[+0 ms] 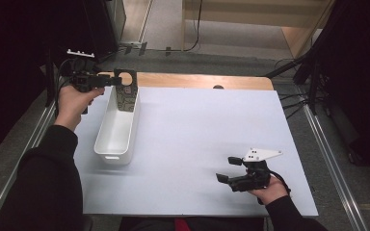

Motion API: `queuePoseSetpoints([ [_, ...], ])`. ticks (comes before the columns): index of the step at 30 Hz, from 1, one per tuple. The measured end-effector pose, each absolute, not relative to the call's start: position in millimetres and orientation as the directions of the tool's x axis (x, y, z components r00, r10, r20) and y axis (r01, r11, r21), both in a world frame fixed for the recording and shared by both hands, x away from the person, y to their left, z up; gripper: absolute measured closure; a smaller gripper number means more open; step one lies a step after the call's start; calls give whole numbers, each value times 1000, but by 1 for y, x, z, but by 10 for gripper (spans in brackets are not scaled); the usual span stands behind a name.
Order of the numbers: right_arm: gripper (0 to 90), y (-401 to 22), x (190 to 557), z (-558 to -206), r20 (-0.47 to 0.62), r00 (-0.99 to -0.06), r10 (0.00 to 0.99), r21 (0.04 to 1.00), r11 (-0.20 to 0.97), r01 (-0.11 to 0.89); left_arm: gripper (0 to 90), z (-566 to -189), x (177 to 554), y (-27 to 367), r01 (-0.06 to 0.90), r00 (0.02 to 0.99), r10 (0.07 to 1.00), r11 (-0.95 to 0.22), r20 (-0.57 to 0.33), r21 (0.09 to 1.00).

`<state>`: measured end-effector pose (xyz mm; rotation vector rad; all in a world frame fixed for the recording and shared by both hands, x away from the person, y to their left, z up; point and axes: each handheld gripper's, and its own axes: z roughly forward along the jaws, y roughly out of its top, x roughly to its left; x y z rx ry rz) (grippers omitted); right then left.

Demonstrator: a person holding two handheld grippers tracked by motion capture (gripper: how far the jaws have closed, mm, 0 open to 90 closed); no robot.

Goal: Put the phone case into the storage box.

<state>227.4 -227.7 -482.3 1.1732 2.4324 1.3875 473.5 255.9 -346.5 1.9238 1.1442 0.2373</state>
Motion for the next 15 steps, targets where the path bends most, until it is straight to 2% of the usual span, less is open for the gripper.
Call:
queuePoseSetpoints([
  [15,166,-228,229,-482,271,-698,663,769,287,571,343,-343,445,246,592,634,730,-244,-257,768],
])
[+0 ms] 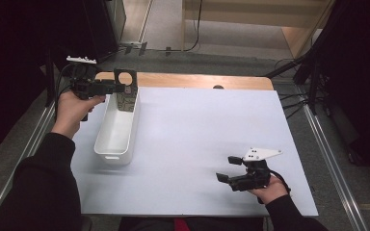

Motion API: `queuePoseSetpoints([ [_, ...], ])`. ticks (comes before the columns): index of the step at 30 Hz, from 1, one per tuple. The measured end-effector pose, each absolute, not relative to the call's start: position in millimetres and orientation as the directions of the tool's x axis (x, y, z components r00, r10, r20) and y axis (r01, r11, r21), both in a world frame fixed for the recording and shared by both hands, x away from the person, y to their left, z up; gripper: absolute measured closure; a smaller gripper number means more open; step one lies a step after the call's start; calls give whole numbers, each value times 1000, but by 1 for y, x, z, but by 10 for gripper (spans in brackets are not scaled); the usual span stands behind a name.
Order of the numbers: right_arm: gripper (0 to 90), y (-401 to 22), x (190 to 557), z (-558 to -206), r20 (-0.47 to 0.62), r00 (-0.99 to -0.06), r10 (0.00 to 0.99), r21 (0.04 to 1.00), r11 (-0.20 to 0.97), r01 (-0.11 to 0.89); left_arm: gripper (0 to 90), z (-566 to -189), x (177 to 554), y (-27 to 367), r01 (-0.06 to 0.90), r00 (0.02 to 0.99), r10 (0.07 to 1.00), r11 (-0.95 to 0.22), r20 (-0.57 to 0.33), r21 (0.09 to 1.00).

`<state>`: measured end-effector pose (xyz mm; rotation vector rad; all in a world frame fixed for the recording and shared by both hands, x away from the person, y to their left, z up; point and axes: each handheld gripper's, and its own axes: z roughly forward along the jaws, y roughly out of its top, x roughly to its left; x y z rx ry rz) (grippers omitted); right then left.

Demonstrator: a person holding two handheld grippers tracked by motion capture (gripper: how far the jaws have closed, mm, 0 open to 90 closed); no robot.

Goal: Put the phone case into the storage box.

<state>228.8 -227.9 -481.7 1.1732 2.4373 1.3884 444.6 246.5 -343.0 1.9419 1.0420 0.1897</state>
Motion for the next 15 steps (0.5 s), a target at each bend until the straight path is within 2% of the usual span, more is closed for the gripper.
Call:
queuePoseSetpoints([
  [9,166,-228,229,-481,267,-700,663,773,287,566,342,-347,432,241,576,666,703,-271,-250,771],
  [11,166,-228,229,-481,264,-702,662,774,289,564,294,-348,429,241,579,674,689,-269,-266,770],
  [15,166,-228,230,-481,265,-701,662,773,289,565,294,-351,422,239,562,690,673,-265,-267,784],
])
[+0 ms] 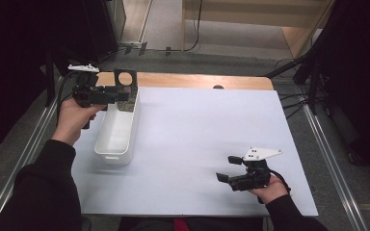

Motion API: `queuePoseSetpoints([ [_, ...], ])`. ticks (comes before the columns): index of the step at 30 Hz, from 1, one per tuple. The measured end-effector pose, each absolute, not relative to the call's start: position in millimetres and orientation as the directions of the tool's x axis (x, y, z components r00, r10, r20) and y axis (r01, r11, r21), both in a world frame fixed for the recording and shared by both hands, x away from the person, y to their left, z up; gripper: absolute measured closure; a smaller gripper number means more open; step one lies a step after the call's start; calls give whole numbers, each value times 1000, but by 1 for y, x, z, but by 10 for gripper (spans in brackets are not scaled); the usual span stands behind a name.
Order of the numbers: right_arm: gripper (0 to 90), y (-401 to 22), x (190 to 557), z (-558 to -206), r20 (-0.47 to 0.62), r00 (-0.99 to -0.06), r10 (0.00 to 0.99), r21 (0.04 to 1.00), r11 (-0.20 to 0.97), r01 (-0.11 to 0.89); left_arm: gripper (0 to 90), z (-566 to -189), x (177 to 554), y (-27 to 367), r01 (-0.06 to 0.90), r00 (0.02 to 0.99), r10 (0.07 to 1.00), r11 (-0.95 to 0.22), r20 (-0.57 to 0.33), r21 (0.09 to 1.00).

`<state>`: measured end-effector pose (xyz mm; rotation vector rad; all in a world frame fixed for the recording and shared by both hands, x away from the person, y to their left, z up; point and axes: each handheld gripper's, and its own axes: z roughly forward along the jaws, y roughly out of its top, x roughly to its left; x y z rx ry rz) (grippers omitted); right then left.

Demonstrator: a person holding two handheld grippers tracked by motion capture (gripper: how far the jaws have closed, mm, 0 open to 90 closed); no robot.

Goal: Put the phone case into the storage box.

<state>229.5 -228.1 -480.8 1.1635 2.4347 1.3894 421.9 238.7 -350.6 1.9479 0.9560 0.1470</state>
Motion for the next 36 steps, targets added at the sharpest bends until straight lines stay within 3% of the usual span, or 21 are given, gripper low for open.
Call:
queuePoseSetpoints([
  [36,166,-230,230,-480,267,-703,660,773,289,564,293,-374,347,209,451,799,568,-349,-198,821],
])
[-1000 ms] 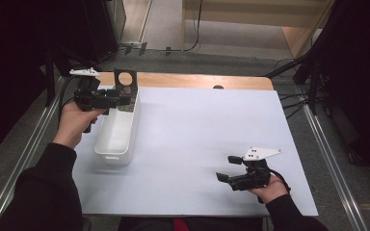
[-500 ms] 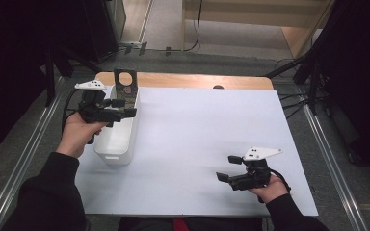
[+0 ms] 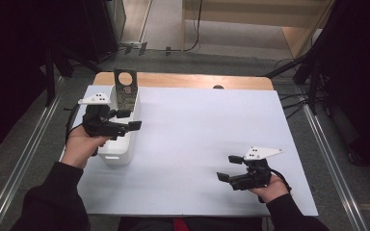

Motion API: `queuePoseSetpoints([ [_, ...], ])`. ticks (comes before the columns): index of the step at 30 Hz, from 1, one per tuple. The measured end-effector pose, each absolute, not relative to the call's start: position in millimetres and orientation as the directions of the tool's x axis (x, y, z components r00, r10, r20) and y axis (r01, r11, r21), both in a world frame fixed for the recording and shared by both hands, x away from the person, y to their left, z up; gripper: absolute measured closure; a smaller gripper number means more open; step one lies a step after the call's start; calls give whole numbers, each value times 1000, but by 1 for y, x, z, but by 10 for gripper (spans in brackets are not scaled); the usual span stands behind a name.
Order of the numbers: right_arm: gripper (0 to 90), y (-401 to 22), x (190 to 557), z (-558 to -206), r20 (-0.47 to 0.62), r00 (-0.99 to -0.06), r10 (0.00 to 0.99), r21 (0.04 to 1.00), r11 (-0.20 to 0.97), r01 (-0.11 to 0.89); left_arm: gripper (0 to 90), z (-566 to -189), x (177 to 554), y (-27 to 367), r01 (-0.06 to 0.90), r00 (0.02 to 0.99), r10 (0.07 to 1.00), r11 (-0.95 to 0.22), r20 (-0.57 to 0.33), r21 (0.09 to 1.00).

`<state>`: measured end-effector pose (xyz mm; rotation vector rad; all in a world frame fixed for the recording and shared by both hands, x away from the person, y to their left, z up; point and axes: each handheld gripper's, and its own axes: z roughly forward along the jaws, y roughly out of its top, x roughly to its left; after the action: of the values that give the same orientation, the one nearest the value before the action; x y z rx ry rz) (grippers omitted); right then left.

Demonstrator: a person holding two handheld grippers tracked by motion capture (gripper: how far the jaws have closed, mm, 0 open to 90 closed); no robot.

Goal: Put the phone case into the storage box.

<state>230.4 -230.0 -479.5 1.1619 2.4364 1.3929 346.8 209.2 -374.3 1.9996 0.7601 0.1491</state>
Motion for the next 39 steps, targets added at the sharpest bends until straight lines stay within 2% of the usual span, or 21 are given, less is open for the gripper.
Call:
queuePoseSetpoints([
  [18,166,-231,229,-479,267,-702,661,774,287,564,293,-389,316,204,419,825,540,-382,-169,823],
  [39,166,-231,229,-478,262,-707,657,777,291,558,293,-418,286,190,364,874,466,-442,-137,820],
])
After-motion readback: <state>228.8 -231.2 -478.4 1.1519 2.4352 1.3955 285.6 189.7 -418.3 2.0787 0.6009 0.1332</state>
